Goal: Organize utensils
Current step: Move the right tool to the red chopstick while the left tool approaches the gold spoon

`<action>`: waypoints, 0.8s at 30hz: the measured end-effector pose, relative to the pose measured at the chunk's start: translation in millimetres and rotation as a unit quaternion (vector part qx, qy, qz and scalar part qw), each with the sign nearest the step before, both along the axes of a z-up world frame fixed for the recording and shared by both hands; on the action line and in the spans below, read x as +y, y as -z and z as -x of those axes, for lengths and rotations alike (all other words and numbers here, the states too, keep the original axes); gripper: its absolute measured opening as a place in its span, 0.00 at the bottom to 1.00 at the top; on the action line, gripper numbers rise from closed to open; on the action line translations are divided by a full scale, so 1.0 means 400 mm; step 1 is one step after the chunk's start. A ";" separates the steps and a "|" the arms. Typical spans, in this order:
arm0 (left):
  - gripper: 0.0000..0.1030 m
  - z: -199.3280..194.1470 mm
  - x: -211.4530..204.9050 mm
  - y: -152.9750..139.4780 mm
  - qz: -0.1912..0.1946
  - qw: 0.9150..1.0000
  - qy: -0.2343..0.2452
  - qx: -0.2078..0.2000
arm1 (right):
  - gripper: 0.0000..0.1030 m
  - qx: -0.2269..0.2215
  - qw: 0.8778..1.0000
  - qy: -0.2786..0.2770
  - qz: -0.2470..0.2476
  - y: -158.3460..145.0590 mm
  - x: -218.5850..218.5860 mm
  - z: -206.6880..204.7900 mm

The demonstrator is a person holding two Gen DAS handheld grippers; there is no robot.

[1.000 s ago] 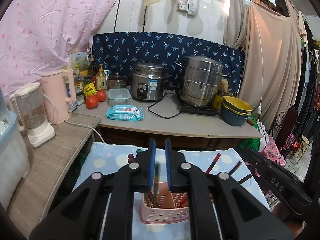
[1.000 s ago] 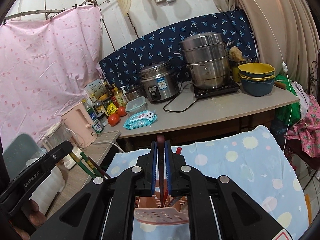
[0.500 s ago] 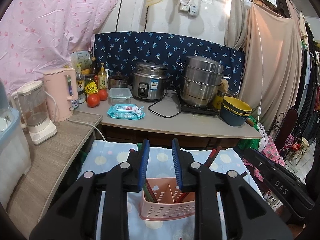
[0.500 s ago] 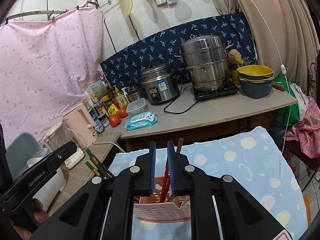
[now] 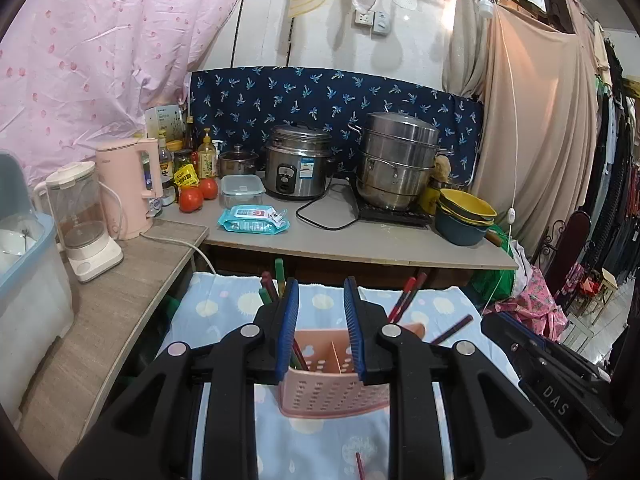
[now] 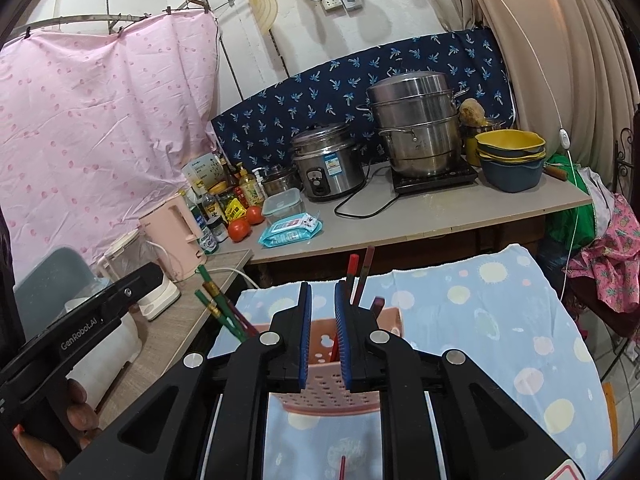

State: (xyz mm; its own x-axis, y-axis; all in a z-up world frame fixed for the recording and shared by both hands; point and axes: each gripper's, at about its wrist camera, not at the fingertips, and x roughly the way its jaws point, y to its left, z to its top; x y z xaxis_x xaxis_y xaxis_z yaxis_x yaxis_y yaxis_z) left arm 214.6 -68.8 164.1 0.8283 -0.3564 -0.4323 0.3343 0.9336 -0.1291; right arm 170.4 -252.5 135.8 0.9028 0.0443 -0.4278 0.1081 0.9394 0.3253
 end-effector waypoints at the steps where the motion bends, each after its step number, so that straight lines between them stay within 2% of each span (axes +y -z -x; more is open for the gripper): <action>1: 0.22 0.006 0.002 0.000 0.000 1.000 0.000 0.001 | 0.13 0.000 1.000 -0.001 -0.001 0.002 0.003 0.009; 10: 0.27 0.090 0.027 0.060 -0.011 1.000 0.002 0.022 | 0.13 0.020 1.000 -0.009 -0.008 0.050 0.025 0.107; 15: 0.27 0.140 0.039 0.128 -0.023 0.999 0.005 0.049 | 0.13 0.048 0.999 -0.014 -0.016 0.115 0.041 0.164; 24: 0.27 0.223 0.075 0.270 -0.031 0.993 0.007 0.112 | 0.13 0.123 0.992 -0.033 0.003 0.278 0.102 0.284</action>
State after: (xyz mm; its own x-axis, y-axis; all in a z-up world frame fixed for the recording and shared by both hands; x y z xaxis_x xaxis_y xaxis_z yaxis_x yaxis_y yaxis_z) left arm 125.5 -38.8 56.1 0.7045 -0.3342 -0.6262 0.3169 0.9375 -0.1438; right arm 57.0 -211.9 24.6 0.7664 0.0960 -0.6352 0.1220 0.9490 0.2906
